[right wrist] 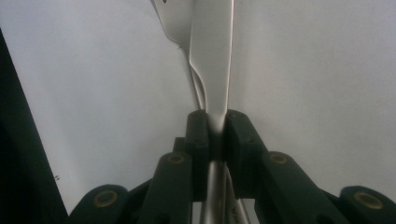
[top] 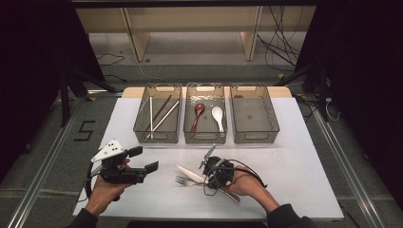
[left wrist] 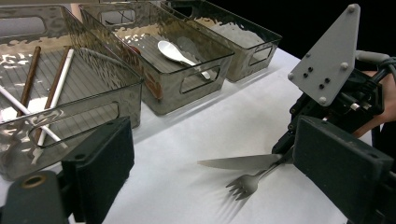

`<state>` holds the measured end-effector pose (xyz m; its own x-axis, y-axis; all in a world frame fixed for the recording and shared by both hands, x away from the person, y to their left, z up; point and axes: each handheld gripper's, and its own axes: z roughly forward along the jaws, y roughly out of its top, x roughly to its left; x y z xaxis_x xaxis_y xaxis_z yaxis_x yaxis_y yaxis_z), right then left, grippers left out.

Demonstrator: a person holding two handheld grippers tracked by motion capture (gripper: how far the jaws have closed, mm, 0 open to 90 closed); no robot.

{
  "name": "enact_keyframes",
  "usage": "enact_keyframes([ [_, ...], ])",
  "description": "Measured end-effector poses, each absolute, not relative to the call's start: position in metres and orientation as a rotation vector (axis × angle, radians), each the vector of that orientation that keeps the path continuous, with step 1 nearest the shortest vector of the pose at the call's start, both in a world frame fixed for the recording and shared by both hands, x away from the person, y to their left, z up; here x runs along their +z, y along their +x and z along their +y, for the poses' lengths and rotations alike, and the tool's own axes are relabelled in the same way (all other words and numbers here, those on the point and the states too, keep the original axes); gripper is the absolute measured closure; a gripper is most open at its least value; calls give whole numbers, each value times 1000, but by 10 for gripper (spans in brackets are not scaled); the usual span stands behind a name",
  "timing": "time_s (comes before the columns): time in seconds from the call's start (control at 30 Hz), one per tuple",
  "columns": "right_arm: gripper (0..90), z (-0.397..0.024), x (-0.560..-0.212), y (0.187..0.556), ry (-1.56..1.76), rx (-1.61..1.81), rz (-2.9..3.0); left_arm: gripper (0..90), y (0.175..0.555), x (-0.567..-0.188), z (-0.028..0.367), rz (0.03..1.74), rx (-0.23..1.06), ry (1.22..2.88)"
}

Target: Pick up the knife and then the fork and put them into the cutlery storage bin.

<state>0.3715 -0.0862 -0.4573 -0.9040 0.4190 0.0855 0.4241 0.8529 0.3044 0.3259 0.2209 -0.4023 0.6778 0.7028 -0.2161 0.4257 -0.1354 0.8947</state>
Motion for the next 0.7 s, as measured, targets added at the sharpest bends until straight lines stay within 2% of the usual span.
enact_keyframes([
  [0.7, 812, -94, -451, 382, -786, -545, -2998, 119, 325, -402, 221, 906, 310, 1765],
])
